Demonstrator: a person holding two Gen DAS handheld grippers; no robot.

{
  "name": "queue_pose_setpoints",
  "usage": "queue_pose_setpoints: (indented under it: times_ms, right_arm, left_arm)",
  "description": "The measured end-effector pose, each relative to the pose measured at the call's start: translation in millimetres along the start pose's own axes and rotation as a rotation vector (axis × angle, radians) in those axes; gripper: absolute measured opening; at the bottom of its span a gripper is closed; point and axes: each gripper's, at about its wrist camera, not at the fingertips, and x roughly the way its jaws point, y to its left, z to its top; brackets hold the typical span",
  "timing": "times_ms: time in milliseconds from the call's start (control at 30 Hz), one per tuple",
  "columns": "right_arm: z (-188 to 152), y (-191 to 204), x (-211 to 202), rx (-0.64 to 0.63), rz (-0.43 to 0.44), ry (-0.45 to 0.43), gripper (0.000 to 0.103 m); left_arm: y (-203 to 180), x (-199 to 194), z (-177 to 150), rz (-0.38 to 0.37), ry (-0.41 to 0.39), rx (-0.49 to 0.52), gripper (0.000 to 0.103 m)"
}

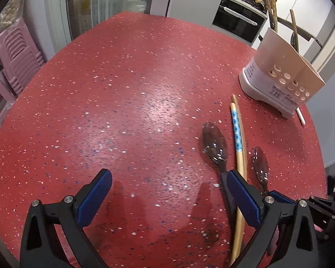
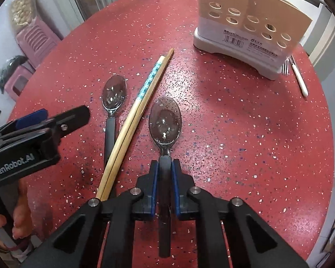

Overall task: Organize utensils
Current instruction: 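Grasp a dark spoon handle with the right tool while the left tool grasps another dark spoon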

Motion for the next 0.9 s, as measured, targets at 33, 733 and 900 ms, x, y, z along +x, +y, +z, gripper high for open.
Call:
queue_pose_setpoints:
  times_ms: [33, 733, 900]
  right_arm:
    - [-1, -1, 0, -0.004, 0.001, -0.006, 0.013]
    - [-25, -71, -47, 0.081, 0.204, -0.106, 0.013]
    - [-29, -83, -55, 0.096, 0.222, -0.122, 0.013]
  left_arm:
    - [-2, 1, 1, 0.003, 0.007, 0.003, 0.103]
    - [-40, 24, 11, 0.138, 0.106, 0.076, 0.103]
    - [-47, 23, 12, 0.143, 0.112, 0.083, 0.103]
